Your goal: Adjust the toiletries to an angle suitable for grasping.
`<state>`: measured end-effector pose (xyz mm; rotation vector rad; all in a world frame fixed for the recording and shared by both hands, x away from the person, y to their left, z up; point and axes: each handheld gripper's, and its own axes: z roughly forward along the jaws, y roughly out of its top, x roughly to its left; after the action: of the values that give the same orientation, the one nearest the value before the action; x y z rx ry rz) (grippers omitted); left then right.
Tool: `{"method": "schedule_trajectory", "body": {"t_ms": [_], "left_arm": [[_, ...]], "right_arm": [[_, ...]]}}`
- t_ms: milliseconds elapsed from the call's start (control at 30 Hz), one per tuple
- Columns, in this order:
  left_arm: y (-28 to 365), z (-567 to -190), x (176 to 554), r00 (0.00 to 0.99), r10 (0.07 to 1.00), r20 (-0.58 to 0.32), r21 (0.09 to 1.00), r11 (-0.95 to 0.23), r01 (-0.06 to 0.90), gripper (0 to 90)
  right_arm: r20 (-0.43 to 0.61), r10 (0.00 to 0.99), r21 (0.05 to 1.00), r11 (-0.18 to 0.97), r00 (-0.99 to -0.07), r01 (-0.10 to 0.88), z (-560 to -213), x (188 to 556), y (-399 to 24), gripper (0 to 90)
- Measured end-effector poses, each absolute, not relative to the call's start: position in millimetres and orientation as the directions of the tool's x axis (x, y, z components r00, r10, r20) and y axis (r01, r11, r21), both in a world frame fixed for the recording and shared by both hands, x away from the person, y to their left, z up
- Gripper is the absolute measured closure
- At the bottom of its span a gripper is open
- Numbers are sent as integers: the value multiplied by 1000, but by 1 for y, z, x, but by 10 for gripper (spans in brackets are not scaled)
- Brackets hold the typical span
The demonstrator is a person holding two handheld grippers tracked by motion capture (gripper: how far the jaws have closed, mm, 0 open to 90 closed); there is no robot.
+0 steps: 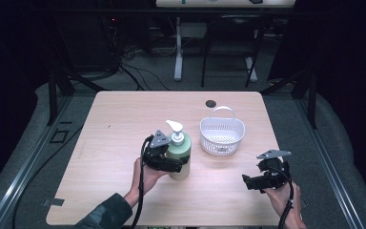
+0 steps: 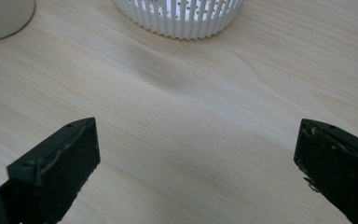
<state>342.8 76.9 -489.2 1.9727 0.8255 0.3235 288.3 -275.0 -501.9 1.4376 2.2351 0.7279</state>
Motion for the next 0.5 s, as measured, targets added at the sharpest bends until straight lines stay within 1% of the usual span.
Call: {"method": "schedule_trajectory", "body": {"t_ms": [500], "left_arm": [[60, -489, 339, 767, 634, -99, 846, -352, 401, 103]], "right_arm": [[-43, 912, 600, 350, -408, 719, -503, 289, -274, 2]]}}
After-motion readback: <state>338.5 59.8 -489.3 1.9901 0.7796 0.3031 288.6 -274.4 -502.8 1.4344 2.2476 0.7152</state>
